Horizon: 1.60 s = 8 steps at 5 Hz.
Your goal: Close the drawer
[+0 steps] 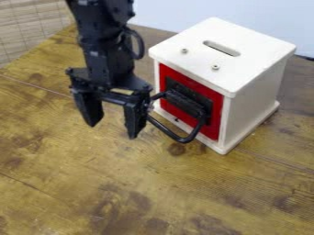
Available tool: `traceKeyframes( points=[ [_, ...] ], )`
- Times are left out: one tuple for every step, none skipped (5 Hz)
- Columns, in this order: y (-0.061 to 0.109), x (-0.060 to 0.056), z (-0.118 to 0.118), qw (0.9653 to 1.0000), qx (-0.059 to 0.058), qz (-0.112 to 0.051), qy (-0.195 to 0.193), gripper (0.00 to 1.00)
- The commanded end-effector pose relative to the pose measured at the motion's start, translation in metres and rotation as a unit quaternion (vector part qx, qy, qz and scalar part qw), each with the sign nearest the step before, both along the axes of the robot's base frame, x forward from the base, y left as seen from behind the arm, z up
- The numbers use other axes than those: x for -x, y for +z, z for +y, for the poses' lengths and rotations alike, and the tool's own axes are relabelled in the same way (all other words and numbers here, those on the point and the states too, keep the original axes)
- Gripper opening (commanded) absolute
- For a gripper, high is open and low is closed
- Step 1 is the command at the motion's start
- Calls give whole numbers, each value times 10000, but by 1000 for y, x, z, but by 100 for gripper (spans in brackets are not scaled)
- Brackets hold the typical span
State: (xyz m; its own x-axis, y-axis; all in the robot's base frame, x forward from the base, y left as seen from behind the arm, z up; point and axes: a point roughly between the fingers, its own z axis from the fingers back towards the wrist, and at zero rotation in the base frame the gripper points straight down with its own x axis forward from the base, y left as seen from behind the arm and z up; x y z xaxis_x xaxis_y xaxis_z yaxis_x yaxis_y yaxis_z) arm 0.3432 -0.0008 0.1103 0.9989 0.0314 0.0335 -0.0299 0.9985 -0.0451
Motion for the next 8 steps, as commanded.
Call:
traceKeyframes(
  points=[
    [18, -25, 9, 9992, -83, -367, 136, 100],
    [16, -34, 12, 9990, -112, -400, 184, 100],
    [15, -34, 15, 9987, -134, -443, 216, 100],
    [14, -30, 18, 9985, -145, -478, 236, 100],
    [13, -29, 20, 9982, -152, -529, 255, 100],
    [12, -29, 23, 9979, -158, -560, 279, 100],
    [11, -29, 26, 9978, -161, -574, 293, 100],
    [10, -28, 28, 9976, -169, -603, 311, 100]
  ],
)
